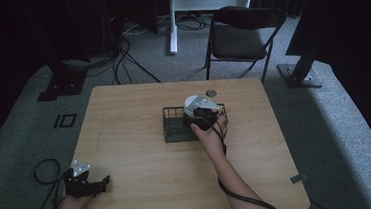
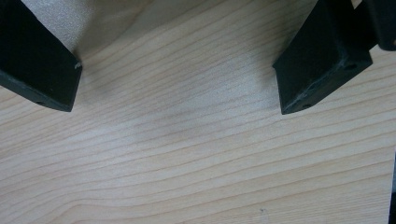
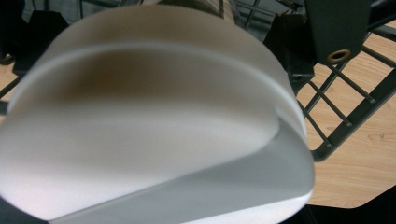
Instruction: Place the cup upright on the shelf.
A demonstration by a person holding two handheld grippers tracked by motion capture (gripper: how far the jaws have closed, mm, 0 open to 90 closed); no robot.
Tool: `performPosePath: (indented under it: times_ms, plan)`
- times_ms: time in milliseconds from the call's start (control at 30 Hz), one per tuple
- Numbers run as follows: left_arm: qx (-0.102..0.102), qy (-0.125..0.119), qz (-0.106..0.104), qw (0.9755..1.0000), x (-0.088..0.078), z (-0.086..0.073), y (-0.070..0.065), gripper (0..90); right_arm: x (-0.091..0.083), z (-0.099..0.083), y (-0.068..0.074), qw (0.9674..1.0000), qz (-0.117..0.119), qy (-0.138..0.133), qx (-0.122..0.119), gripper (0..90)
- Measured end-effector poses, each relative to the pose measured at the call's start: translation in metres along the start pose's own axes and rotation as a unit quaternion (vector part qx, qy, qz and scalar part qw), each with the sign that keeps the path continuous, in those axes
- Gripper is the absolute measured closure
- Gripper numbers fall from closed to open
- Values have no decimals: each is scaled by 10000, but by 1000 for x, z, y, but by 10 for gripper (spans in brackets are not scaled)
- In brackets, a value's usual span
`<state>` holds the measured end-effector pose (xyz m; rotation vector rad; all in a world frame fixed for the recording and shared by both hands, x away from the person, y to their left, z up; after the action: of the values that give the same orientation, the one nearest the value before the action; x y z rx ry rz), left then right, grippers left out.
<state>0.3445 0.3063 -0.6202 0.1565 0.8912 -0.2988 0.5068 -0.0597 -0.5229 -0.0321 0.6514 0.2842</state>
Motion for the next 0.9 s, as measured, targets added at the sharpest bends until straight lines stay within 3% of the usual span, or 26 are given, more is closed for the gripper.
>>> performPosePath:
  times_ms: [333,467,667,900]
  plan:
    - [1,1,0,10000,0,0,0,6,0,-2,0,9999,8,-110,13,182]
    - [0,1,0,10000,0,0,0,6,-1,-5,1,9996,29,-276,-5,179]
    - [2,1,0,10000,0,0,0,6,-1,-9,1,9990,161,-428,-11,166]
    - [1,1,0,10000,0,0,0,6,-1,-16,1,9974,511,-506,62,124]
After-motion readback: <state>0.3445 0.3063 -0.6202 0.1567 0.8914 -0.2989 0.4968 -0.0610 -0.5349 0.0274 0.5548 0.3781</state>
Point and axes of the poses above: each handheld gripper's, and its own axes: x roughly forward along the jaws, z roughly out of its top, y roughly to its left, the point moved 10 cm from there along x, roughly forward along the jaws, and after that the axes turned 5 degrees about y, right-handed, at the moved point
